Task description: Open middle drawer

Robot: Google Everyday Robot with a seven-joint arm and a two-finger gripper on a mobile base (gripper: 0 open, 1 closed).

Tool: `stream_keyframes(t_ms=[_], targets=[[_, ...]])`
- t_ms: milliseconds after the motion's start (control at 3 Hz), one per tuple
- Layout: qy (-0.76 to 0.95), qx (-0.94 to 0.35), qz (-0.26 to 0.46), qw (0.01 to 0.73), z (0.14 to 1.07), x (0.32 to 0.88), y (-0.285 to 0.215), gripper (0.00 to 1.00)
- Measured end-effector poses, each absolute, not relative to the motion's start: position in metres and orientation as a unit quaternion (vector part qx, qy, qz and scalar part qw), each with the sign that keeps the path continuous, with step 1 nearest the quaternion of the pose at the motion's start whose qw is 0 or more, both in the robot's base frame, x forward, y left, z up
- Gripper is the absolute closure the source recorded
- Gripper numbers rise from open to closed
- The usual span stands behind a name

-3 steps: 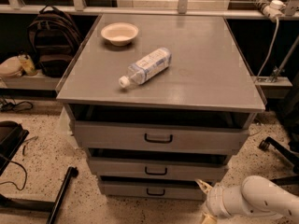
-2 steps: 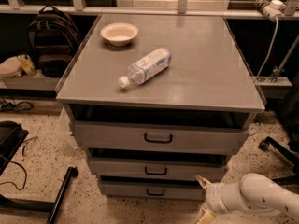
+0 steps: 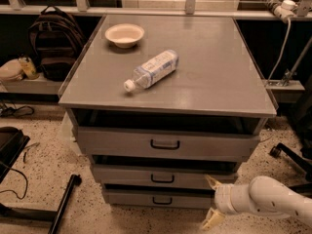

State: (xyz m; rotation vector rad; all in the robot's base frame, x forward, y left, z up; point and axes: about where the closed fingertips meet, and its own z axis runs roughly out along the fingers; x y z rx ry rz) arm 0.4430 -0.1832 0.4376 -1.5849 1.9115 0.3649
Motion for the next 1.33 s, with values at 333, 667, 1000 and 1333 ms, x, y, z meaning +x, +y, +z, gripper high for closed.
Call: stream_keyframes(t_ms=[333,667,1000,1333], targets=[[0.717,-0.608,0.113,0.322,0.453,0.46,-0.189,0.0],[0.712,-0.615,0.11,0.32,0.453,0.467,-0.187,0.0],[0.709,-0.626,0.103,0.308,0.453,0.484,-0.187,0.0],[0.707,-0.635,0.098,0.297,0.45,0.499,-0.188,0.0]])
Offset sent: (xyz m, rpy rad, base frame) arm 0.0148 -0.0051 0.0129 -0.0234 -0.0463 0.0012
